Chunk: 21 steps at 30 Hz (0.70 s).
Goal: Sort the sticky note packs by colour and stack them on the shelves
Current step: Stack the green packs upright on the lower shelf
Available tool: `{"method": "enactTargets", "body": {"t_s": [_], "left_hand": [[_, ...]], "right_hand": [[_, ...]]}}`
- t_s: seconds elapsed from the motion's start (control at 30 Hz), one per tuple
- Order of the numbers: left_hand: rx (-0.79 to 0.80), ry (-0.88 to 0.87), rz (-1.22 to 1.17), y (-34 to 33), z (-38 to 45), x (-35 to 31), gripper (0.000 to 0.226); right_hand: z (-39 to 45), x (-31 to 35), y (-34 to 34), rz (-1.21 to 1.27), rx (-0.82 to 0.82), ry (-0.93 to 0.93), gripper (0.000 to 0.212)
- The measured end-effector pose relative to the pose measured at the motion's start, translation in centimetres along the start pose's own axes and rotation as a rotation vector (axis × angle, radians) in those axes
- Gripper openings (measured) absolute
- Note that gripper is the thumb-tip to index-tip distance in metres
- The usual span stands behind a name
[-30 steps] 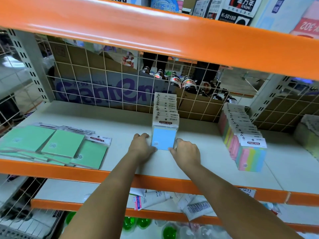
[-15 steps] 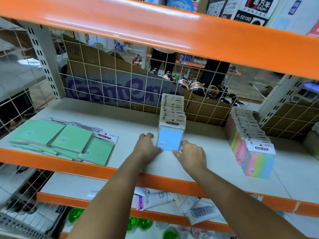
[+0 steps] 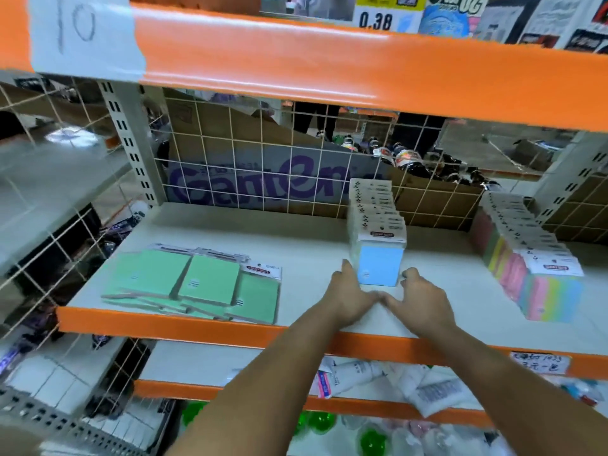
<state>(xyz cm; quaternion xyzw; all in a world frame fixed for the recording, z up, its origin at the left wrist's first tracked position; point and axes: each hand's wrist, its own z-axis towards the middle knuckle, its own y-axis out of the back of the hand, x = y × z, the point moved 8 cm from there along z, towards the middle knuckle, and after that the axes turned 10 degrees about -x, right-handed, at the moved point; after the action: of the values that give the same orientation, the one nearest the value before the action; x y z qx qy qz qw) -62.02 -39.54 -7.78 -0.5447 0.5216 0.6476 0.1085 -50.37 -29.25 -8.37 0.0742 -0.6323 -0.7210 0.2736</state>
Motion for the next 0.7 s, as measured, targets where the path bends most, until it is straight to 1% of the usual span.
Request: {"method": "enactTargets", "body": {"t_s": [0.1,0.17,0.23,0.3,0.37,0.43,0.5,0.57,0.63,0.7], "left_hand": [[0.019,-0.074,0.078,2.1,-1.0,0.0,0.069],[-0.003,-0.121,0.121,4.2,-1.5,0.1,0.063],[-0.036,-0.163,0.142,6.5,-1.8,0.0,0.059],[-0.084,-0.21,0.168,9.1,-2.0,0.1,0.054],[-0.155,-0.266,0.226,12.1,-2.2,0.2,0.046],[-0.265,-0.299,0.307,15.7,-2.2,1.0,0.038],[-0.387,-0.272,0.385,19.4,-2.5,2.5,0.033],[-0.473,-0.218,0.444,22.7,-2.7,4.2,0.03],[-0.51,-0.143,0.476,25.1,-3.0,6.1,0.028],[-0.483,-0.047,0.485,26.4,-3.3,8.1,0.028]], "right_hand": [[-0.5,0.1,0.2,0.026,0.046,-0.085,0.048],[-1.2,0.5,1.0,0.028,-0.006,-0.151,0.041],[-2.1,1.8,1.9,-0.032,-0.077,-0.165,0.034],[-3.0,4.2,2.5,-0.096,-0.128,-0.122,0.03],[-3.6,7.1,2.7,-0.083,-0.158,-0.05,0.028],[-3.9,10.2,2.6,-0.036,-0.145,0.019,0.027],[-4.1,13.4,2.0,0.032,-0.09,0.075,0.025],[-4.5,16.5,1.0,0.139,-0.027,0.108,0.022],[-5.1,19.5,-0.1,0.234,0.053,0.119,0.018],[-5.7,21.8,-1.1,0.3,0.11,0.099,0.017]]}}
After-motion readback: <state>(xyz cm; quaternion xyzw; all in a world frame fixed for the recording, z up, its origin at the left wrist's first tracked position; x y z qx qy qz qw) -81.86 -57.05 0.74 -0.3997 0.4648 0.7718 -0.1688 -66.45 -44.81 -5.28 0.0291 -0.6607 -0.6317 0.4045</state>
